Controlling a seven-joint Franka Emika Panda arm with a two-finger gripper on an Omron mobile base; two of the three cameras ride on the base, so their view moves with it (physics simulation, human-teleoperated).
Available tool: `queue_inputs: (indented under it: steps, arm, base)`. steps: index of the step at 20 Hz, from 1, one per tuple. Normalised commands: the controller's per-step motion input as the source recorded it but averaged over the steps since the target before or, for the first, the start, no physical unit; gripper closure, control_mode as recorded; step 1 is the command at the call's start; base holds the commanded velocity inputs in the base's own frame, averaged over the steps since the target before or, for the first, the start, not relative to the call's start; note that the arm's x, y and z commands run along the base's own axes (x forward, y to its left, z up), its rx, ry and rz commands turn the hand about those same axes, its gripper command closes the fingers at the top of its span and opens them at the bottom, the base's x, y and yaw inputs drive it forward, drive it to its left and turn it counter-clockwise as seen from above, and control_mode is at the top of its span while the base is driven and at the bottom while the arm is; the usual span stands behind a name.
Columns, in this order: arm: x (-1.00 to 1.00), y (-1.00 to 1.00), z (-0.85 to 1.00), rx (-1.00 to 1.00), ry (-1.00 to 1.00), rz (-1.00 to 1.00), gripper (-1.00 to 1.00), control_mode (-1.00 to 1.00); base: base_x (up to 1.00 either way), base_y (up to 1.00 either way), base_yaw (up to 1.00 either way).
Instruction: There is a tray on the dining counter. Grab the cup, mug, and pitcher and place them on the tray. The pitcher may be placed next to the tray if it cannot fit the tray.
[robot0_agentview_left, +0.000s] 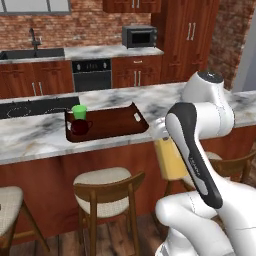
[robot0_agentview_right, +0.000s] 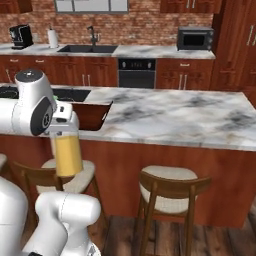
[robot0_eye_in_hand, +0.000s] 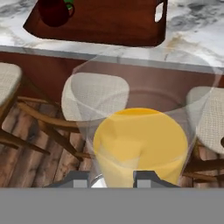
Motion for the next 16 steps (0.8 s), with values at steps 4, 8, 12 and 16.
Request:
queue_inputs:
  steps: [4,8,12,16]
  arm:
    - [0.0,0.0,0.0,0.0,0.0,0.0,1.0,1.0]
    - [0.63,0.0,0.01,0.07,0.0,0.2,1.0,-1.0]
    - [0.47,0.0,0.27,0.11,-0.07,0.2,1.0,-1.0]
    - [0.44,0.0,0.24,0.09,-0.05,0.16,1.0,-1.0]
  base:
    - [0.59,0.0,0.19]
    - [0.0,0.0,0.0]
    - [0.0,0.0,0.0]
    - [0.0,0.0,0.0]
